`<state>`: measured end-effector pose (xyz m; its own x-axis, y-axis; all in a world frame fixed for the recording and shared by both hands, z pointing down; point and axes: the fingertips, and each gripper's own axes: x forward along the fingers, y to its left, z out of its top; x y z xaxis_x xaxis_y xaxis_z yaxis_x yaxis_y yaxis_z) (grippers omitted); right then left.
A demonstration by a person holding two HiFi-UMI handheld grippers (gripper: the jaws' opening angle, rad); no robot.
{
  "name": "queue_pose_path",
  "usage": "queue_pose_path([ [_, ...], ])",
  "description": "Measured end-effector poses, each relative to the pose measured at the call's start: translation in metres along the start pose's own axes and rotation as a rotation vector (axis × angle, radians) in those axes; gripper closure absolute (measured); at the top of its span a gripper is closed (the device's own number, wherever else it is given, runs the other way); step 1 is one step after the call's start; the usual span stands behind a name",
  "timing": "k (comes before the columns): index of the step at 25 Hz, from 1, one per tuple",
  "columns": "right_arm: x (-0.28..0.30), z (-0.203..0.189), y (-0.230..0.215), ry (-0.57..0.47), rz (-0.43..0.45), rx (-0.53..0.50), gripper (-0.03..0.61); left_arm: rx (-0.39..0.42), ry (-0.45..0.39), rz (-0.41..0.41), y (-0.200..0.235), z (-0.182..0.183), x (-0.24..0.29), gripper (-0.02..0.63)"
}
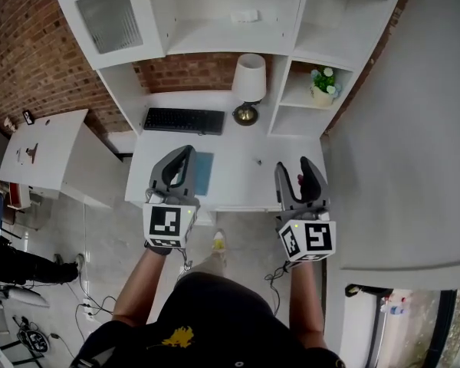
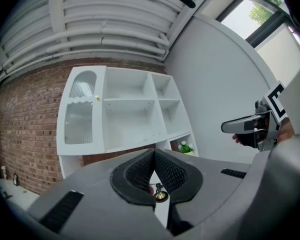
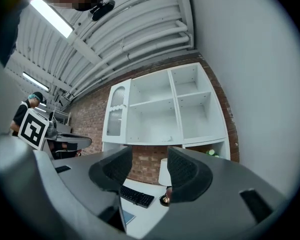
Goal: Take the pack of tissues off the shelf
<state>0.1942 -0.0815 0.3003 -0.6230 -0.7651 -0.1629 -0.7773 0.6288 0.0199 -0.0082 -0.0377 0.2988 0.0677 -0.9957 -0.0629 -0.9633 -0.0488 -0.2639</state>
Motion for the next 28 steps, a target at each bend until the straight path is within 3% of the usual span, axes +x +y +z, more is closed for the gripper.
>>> queue_pose_path([
  [12, 0.135, 0.026, -0.006, -0.018, 0.006, -0.074, 0.37, -0.035, -0.03, -0.005, 0.077, -0.008, 0.101, 0.595],
  [18, 0.184, 0.024, 0.002, 0.01, -0.005, -0.118, 0.37, -0.13, -0.048, 0.037, 0.124, -0.028, 0.123, 0.595],
  [28, 0.25, 0.026, 0.013, 0.025, -0.008, -0.152, 0.37, -0.149, -0.06, -0.044, 0.151, -0.034, 0.172, 0.595],
])
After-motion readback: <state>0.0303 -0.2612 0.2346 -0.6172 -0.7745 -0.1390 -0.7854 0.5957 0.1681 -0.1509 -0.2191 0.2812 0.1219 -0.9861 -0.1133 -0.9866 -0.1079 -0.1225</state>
